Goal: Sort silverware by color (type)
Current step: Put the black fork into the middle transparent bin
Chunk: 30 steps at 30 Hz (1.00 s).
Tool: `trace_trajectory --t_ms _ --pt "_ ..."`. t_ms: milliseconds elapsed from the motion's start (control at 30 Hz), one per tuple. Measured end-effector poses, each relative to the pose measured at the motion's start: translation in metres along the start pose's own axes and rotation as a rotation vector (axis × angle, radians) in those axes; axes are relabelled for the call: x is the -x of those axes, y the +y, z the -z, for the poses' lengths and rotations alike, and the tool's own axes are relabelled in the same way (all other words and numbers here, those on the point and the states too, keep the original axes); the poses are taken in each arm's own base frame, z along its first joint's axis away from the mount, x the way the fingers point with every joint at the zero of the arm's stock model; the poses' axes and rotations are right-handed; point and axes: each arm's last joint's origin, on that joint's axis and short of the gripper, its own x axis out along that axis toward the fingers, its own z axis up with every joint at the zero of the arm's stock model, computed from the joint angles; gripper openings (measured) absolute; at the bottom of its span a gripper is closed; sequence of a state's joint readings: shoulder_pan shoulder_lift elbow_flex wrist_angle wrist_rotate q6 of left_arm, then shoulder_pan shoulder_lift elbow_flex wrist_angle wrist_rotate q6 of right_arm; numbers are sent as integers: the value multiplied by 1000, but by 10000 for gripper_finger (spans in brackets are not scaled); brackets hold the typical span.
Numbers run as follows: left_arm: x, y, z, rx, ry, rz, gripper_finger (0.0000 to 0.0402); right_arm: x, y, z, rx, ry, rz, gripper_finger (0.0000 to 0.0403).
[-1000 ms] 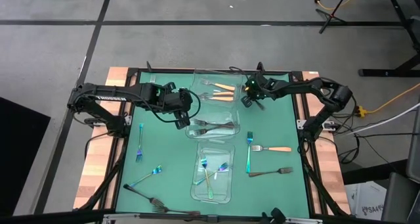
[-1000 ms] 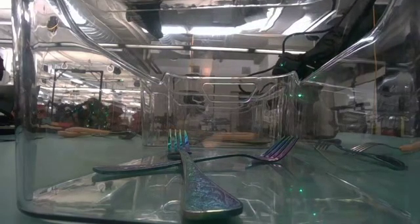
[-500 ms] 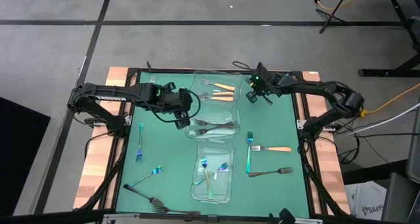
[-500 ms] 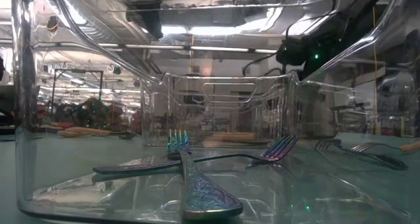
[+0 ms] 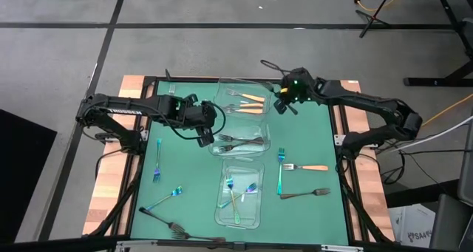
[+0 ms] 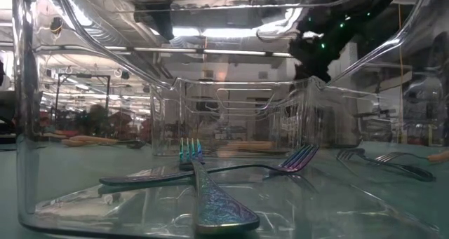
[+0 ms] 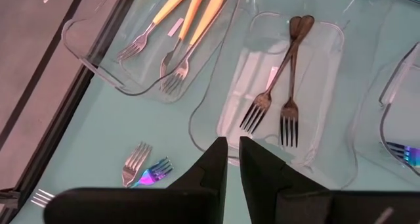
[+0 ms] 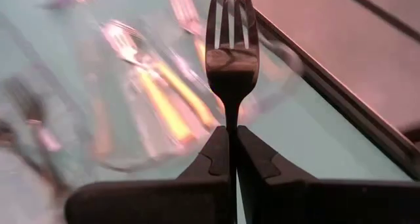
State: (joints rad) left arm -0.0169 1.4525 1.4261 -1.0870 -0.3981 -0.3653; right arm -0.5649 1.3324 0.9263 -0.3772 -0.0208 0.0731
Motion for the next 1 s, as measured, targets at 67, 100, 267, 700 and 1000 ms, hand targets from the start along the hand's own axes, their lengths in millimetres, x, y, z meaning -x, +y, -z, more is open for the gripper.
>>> trace_trajectory --t_ms 67,100,267,700,1000 --pt "0 0 0 0 0 1 34 2 14 -4 35 -38 -39 1" --pt "0 0 0 0 0 0 34 3 21 -6 52 -54 -59 1" --pt "0 0 0 1 0 1 34 8 58 -15 133 -158 -169 1" --pt "8 -19 7 -13 -1 66 34 -2 122 -15 254 -317 -418 1" --pt "21 -44 20 -18 -10 125 34 -33 147 5 348 -222 -446 1"
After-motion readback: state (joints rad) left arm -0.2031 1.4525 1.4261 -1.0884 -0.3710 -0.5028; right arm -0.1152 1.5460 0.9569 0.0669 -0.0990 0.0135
